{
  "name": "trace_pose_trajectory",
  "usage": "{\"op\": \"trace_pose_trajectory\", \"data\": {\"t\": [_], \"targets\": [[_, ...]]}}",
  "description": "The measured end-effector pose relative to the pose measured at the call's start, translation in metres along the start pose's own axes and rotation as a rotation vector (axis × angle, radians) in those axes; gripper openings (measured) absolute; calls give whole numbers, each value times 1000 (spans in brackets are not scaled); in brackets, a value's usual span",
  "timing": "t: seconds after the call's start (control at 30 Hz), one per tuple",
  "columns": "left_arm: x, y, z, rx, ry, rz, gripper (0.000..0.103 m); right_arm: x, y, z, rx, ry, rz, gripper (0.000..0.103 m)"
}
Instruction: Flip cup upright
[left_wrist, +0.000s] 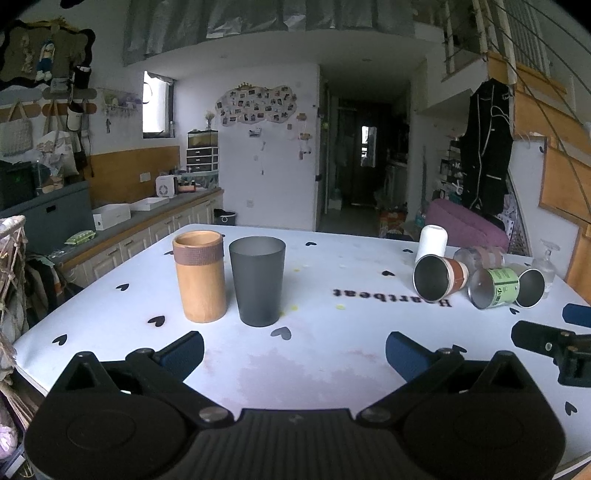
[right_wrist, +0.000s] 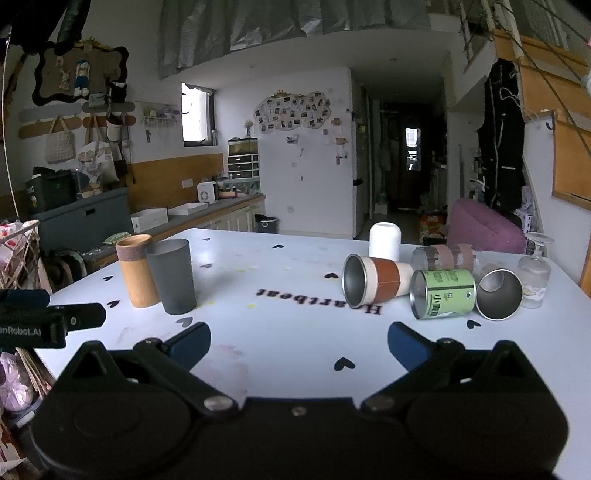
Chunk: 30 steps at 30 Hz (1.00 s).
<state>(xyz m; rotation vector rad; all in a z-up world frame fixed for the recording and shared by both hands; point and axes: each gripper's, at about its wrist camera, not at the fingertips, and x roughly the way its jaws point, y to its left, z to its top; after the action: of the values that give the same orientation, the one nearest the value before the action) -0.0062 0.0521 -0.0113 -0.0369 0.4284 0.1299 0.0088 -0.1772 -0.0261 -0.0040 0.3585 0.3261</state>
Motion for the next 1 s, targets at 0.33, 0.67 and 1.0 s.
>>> {"op": "trace_pose_trajectory", "data": {"t": [0.33,0.67,1.0], "targets": [[0,0,0,0,-1,0,103,0,1,1,0,0,0,103],[0,0,0,0,0,0,103,-1,4,1,-4,-1,4,103],[0,0,0,0,0,1,103,0,4,1,-2,0,2,103]]}}
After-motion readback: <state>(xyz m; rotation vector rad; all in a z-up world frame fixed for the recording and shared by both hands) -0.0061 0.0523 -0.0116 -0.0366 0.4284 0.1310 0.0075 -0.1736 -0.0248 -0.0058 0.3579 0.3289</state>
